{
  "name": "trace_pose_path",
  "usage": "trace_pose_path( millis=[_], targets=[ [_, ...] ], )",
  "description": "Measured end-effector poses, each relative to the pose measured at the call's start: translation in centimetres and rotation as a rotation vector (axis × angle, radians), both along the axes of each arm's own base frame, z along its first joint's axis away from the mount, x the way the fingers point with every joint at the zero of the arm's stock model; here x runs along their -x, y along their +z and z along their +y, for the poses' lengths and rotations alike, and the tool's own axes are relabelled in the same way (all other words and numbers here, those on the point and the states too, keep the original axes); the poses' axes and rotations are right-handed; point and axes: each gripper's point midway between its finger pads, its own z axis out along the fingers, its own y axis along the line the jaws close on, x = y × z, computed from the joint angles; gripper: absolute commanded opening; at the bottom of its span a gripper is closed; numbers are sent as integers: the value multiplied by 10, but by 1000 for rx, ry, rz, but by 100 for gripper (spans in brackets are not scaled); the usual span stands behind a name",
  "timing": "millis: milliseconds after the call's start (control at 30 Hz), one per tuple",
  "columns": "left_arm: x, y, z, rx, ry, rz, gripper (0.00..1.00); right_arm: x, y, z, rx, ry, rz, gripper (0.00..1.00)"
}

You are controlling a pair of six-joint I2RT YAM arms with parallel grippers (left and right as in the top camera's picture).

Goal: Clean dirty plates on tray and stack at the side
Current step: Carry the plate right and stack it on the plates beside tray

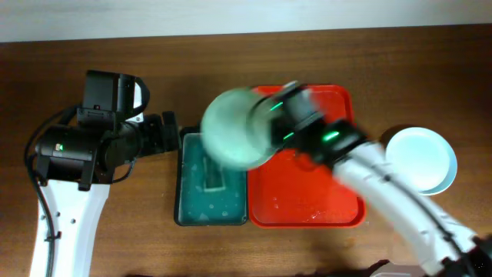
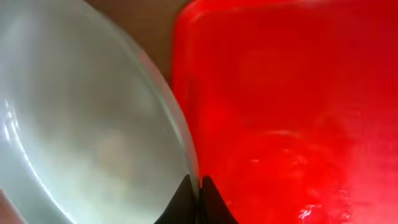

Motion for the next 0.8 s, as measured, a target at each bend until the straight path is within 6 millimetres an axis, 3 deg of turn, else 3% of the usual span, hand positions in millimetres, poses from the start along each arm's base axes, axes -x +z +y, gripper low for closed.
trace_pose_path(
  millis=[33, 67, 100, 133, 233, 267, 300, 333, 367, 433, 533, 800],
  targets=[
    [0, 0, 0, 0, 0, 1, 99, -8, 7, -26, -51, -63, 12, 4],
    [0, 0, 0, 0, 0, 1, 99, -14, 19, -73, -110, -180, 20, 4],
    [0, 0, 0, 0, 0, 1, 99, -15, 26, -108, -145, -268, 22, 4],
    [0, 0, 0, 0, 0, 1, 99, -11, 30, -161, -172, -413, 35, 4],
    [0, 0, 0, 0, 0, 1, 99, 21, 11, -276, -208, -734, 122, 4],
    [0, 0, 0, 0, 0, 1, 99, 44, -9, -331, -212, -889, 179, 4],
    [0, 0, 0, 2, -1, 1, 99, 62, -28, -360, -227, -964, 239, 4],
    [0, 0, 0, 2, -1, 1, 99, 70, -37, -370, -246, -985, 262, 4],
    [0, 0, 0, 2, -1, 1, 99, 86, -59, -390, -282, -1049, 322, 4],
    [0, 0, 0, 2, -1, 2, 99, 115, -108, -407, -334, -1130, 466, 4],
    [0, 0, 0, 2, -2, 2, 99, 130, -139, -397, -354, -1122, 583, 4],
    [0, 0, 0, 2, -2, 1, 100, 130, -142, -396, -329, -1101, 590, 5]
  ],
)
